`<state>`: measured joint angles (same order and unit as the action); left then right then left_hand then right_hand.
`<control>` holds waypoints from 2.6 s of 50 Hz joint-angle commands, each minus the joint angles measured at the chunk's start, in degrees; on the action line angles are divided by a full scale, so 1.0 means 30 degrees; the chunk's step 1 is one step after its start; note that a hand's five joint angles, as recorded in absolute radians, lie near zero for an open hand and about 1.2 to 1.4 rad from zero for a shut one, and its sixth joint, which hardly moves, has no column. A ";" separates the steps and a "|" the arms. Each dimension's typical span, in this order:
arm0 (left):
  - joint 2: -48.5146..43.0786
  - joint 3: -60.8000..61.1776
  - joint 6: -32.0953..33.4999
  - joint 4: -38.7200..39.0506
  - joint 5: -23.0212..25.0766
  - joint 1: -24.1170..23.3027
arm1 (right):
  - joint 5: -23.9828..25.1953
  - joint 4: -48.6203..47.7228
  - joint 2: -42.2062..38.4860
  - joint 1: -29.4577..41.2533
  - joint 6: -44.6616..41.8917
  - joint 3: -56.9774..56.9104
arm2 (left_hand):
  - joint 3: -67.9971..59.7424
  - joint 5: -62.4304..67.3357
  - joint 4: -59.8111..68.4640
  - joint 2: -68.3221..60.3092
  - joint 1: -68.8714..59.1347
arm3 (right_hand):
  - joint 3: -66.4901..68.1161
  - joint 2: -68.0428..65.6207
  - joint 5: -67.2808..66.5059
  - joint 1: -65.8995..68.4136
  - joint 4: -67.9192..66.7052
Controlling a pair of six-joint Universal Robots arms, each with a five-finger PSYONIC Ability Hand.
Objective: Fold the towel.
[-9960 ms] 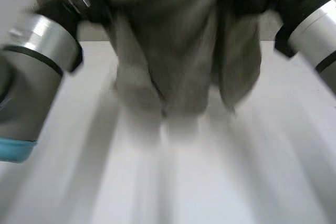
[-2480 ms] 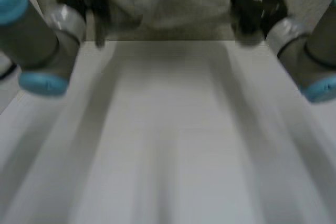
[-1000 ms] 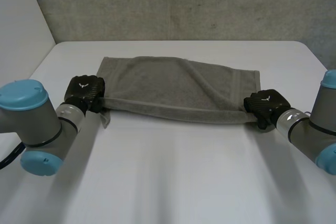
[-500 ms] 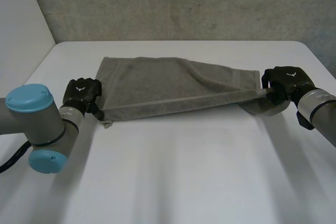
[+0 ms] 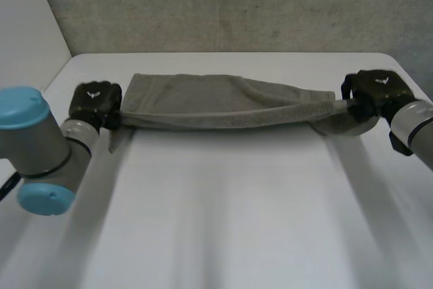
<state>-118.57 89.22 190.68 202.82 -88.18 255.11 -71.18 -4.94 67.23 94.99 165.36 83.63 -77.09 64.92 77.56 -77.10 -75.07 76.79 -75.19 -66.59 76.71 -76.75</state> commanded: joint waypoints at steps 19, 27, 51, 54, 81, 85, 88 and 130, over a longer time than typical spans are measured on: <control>0.7823 -0.6828 -0.0424 -0.8457 0.2206 0.0131 | 0.0818 1.2076 0.3195 0.0593 -0.6546 -0.9918 | -0.0970 0.1693 0.0814 -0.0967 -0.1643 | 0.1069 -0.1602 -0.1137 0.1097 -0.1083; 0.1349 -1.0139 -0.0307 -0.9599 0.1708 -0.0016 | -0.1585 1.1314 -0.1786 0.2966 -0.9095 -1.2818 | -0.0970 0.1693 0.0814 -0.0967 -0.1643 | 0.1069 -0.1602 -0.1137 0.1097 -0.1083; -0.2899 -2.0158 -0.0512 -0.2070 0.0595 -0.1510 | -0.4310 -0.3190 -0.5067 0.3816 -0.4671 -1.8010 | -0.0970 0.1693 0.0814 -0.0967 -0.1643 | 0.1069 -0.1602 -0.1137 0.1097 -0.1083; -0.2782 -1.8225 -0.0483 -0.1748 0.0712 -0.1510 | -0.4192 -0.2953 -0.5008 0.3815 -0.4671 -1.7008 | -0.0970 0.1693 0.0814 -0.0967 -0.1643 | 0.1069 -0.1602 -0.1137 0.1097 -0.1083; -0.1405 0.0174 0.0835 0.0010 0.1679 -0.0895 | -0.0501 -0.2133 -0.2548 0.1823 -0.8128 0.2855 | -0.0970 0.1693 0.0814 -0.0967 -0.1643 | 0.1069 -0.1602 -0.1137 0.1097 -0.1083; -0.1142 0.1372 0.2092 0.0623 0.1679 -0.0865 | -0.0588 -0.2162 -0.2518 0.1443 -0.8041 0.3119 | -0.0970 0.1693 0.0814 -0.0967 -0.1643 | -0.5213 0.4681 0.5145 -0.5186 0.5199; -0.1142 0.1696 0.2446 0.0975 0.1679 -0.0778 | -0.0588 -0.2133 -0.2489 0.1413 -0.7865 0.3060 | -0.0970 0.1693 0.0814 -0.0967 -0.1643 | -0.7980 0.7448 0.7912 -0.7953 0.7966; -0.1200 0.1375 0.2271 0.1827 0.1445 0.0482 | -0.0794 -0.1928 -0.3133 0.1354 -0.8040 0.3119 | -0.0970 0.1693 0.0814 -0.0967 -0.1643 | -1.2205 1.1672 1.2137 -1.2177 1.2191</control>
<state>-122.02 93.32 197.49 208.36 -83.87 256.58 -73.57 -10.78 58.31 99.10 141.32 93.04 -77.16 66.45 77.82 -77.11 -75.13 39.50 -40.10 -27.74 39.09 -39.04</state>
